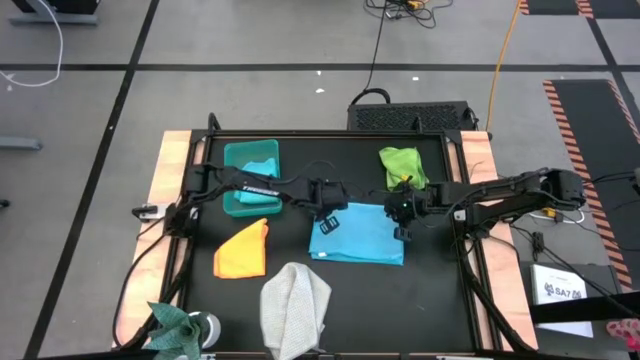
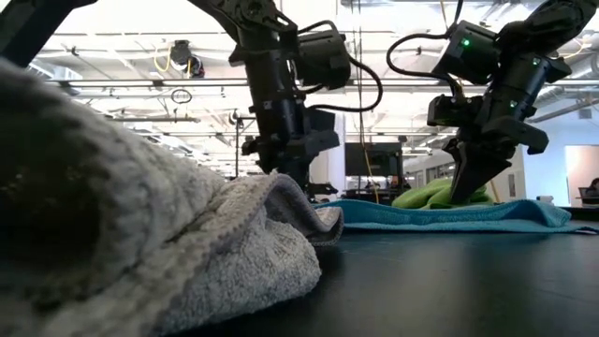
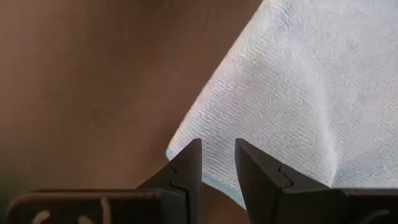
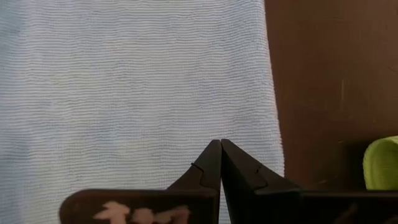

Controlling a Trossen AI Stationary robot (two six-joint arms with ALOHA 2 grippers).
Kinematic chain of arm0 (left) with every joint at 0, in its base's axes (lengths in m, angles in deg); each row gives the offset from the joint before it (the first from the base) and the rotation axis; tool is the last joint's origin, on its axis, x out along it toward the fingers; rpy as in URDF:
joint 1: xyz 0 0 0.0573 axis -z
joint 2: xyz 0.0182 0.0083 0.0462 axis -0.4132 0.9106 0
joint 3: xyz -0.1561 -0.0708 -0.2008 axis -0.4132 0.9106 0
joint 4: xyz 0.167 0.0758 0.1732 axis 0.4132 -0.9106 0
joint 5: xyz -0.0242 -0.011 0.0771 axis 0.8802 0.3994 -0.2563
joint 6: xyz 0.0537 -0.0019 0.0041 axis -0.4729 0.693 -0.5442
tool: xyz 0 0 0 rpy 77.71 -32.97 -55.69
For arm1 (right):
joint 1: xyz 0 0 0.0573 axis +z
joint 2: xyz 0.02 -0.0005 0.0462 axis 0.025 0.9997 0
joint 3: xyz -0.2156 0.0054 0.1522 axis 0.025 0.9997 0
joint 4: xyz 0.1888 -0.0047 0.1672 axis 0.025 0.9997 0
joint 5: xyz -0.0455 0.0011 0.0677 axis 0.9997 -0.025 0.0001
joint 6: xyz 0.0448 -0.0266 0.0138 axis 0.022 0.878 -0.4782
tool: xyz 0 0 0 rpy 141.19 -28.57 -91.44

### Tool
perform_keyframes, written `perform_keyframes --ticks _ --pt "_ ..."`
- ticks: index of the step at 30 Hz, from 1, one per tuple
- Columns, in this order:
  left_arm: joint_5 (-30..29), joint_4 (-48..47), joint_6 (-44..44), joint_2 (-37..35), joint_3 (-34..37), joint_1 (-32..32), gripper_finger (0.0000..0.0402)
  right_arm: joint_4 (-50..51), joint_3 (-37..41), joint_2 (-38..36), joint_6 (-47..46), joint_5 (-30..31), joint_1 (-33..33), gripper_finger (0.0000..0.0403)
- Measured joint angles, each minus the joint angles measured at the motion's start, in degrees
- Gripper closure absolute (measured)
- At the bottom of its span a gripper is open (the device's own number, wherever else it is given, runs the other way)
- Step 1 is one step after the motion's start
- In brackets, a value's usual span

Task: Fold microfiber towels
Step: Fold the blue microfiber towel

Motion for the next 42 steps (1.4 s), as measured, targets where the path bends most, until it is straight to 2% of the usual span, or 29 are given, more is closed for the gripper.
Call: perform_keyframes --ticks 6,12,27,33,42 --pt "-0.38 0.12 -1.48 -0.07 -0.02 -1.37 0.0302 0.11 0.00 0.00 -0.49 0.54 0.02 0.0403" --pt "0.34 0.06 -1.78 0.76 0.02 -2.20 0.0302 0.16 0.00 0.00 -0.43 6.13 0.02 0.0403" --pt "-1.80 0.38 -1.85 1.97 0.00 -3.22 0.0302 -0.01 0.00 0.00 -0.12 5.98 -1.84 0.0403" --pt "-1.89 0.42 -1.93 2.53 0.00 -3.53 0.0303 2.69 0.00 0.00 -2.81 0.17 -1.27 0.0403" --pt "-1.91 0.52 -1.90 2.72 -0.02 -3.53 0.0303 2.32 3.62 0.00 -0.06 5.40 -2.24 0.0403"
